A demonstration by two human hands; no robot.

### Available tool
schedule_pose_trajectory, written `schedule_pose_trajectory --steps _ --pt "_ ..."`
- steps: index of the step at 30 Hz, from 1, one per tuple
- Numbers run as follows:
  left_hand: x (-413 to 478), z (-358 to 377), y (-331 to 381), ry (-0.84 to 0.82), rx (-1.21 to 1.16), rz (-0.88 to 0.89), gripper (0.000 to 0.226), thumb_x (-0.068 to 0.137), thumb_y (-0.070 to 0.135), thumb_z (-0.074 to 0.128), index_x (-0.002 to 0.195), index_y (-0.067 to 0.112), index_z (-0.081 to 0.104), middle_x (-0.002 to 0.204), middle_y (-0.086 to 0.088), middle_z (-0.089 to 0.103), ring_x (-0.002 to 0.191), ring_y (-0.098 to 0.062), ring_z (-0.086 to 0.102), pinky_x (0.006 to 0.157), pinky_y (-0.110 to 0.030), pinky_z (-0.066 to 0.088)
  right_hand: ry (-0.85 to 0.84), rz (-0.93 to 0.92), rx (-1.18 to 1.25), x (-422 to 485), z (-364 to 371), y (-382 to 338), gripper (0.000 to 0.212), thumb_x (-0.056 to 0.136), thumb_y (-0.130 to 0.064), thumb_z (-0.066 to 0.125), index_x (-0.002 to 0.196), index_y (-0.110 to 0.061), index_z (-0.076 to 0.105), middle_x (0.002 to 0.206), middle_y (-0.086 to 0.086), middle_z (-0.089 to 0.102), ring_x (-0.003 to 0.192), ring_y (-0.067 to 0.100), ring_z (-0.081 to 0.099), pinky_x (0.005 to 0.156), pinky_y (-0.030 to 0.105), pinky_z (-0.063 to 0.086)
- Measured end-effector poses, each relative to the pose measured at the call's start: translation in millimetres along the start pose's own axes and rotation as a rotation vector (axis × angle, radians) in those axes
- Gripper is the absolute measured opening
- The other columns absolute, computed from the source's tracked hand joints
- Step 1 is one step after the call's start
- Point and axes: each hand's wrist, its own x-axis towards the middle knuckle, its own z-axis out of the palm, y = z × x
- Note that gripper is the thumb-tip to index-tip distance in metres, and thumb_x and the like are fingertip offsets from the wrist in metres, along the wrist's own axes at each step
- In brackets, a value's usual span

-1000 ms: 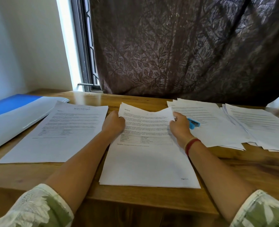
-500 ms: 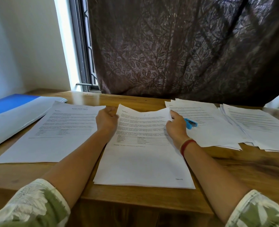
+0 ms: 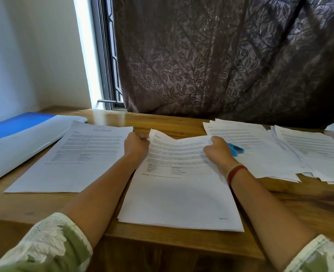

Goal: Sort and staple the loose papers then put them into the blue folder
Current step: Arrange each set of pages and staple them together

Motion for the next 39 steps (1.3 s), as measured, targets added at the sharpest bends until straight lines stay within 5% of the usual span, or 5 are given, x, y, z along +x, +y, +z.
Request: schedule_pose_trajectory --steps 9,14,17,24,39 --pt "-4.9 9.5 7.4 -0.149 -0.030 0.092 0.016 0.094 0.010 0.060 0.108 0.010 0.068 0.096 -0.001 0.065 0.079 -0.007 0.058 0.060 -0.014 0.042 0.249 -0.262 -0.183 -1.4 -13.5 -1.9 0.043 0.098 -0.019 0.052 0.140 -0.015 0.045 0.144 0.010 0.042 0.129 0.029 0.045 0.105 0.039 0.041" --pt "-11.2 14.2 12.5 -0.303 -0.111 0.169 0.016 0.092 0.009 0.063 0.096 0.021 0.072 0.085 0.014 0.068 0.078 0.001 0.065 0.052 -0.008 0.046 0.088 -0.534 -0.365 -7.7 5.2 -13.5 0.037 0.101 -0.023 0.045 0.136 -0.018 0.051 0.144 0.003 0.047 0.134 0.022 0.040 0.119 0.040 0.017" --pt "-12.5 19.7 12.4 -0.366 -0.124 0.239 0.020 0.090 0.006 0.065 0.094 0.024 0.074 0.091 0.009 0.073 0.083 -0.003 0.070 0.071 -0.017 0.056 -0.084 -0.573 -0.242 -5.2 16.3 -15.5 0.038 0.102 -0.024 0.042 0.140 -0.018 0.047 0.140 0.003 0.051 0.129 0.023 0.045 0.110 0.035 0.034" --pt "-17.0 25.1 14.7 -0.411 -0.099 0.202 0.021 0.090 0.006 0.065 0.100 0.021 0.074 0.086 0.010 0.073 0.082 -0.004 0.069 0.071 -0.018 0.054 -0.131 -0.492 0.021 1.2 19.4 -8.0 0.029 0.099 -0.018 0.051 0.127 -0.019 0.059 0.110 -0.011 0.058 0.083 -0.004 0.056 0.065 0.008 0.039" --pt "-18.4 21.1 15.4 -0.463 -0.070 0.262 0.020 0.088 0.006 0.068 0.100 0.020 0.075 0.093 0.008 0.075 0.087 -0.007 0.071 0.085 -0.032 0.057 -0.128 -0.319 0.204 12.0 16.7 -9.4 0.010 0.091 -0.011 0.064 0.091 -0.020 0.068 0.089 -0.010 0.065 0.079 0.003 0.063 0.075 0.021 0.053"
